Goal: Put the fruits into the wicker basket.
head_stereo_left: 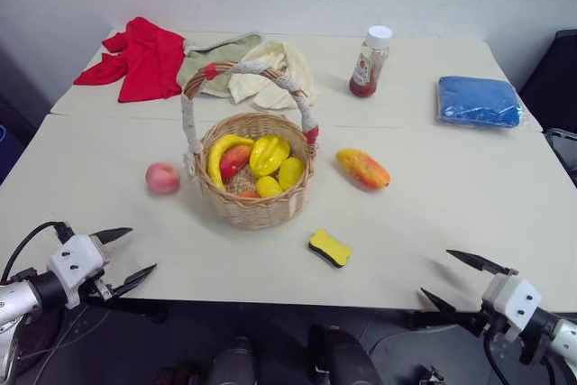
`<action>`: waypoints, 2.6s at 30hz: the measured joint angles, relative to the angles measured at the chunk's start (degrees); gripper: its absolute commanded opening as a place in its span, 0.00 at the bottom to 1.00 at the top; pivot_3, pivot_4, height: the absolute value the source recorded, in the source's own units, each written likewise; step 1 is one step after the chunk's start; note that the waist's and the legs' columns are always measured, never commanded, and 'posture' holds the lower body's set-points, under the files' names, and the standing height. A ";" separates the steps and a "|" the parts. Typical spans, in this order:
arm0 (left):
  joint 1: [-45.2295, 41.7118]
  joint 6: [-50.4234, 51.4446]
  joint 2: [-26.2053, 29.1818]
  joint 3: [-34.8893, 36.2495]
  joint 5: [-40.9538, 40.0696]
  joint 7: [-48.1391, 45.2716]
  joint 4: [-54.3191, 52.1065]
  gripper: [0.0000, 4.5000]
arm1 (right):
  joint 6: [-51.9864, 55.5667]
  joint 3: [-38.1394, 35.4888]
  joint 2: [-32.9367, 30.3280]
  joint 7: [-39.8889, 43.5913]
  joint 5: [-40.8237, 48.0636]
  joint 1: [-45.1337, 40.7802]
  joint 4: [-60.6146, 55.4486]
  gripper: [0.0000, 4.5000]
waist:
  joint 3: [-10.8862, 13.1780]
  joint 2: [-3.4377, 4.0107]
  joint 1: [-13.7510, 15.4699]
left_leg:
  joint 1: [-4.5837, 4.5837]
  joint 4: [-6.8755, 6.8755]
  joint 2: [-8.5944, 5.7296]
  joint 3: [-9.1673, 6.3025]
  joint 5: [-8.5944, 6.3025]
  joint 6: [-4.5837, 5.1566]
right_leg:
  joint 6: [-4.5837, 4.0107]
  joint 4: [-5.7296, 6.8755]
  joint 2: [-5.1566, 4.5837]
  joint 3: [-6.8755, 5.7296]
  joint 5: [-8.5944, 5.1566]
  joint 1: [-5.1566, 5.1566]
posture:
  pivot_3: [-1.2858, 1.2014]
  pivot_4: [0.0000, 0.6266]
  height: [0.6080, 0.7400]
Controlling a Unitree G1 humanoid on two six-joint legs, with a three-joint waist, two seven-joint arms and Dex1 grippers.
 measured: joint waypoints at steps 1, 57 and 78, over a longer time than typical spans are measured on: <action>-0.07 -0.36 0.01 -0.09 0.00 -0.38 0.29 1.00 | 0.45 0.09 0.00 0.27 0.17 0.34 -0.01 0.99 | 0.00 0.00 -0.01 | 0.00 0.01 0.02 0.02 -0.01 0.00 | -0.01 0.00 0.01 0.00 0.00 0.00 | 0.52 0.24 1.00; -11.77 32.61 -8.24 -10.03 -21.08 -0.73 -27.09 1.00 | 22.88 -8.08 -7.60 -0.09 5.78 -32.78 22.13 0.99 | -0.14 0.10 -1.76 | 0.67 0.19 0.02 0.27 -0.19 -0.20 | -0.01 0.55 0.78 1.05 -0.23 0.09 | 0.52 0.24 1.00; -4.42 33.65 -4.45 23.70 -22.20 9.58 6.82 1.00 | 33.04 14.64 5.11 0.87 20.32 -44.62 -22.32 0.99 | -0.46 -0.54 0.10 | 0.55 0.29 0.48 0.02 -0.58 -0.33 | -0.42 0.62 0.41 0.50 -0.47 0.02 | 0.52 0.24 1.00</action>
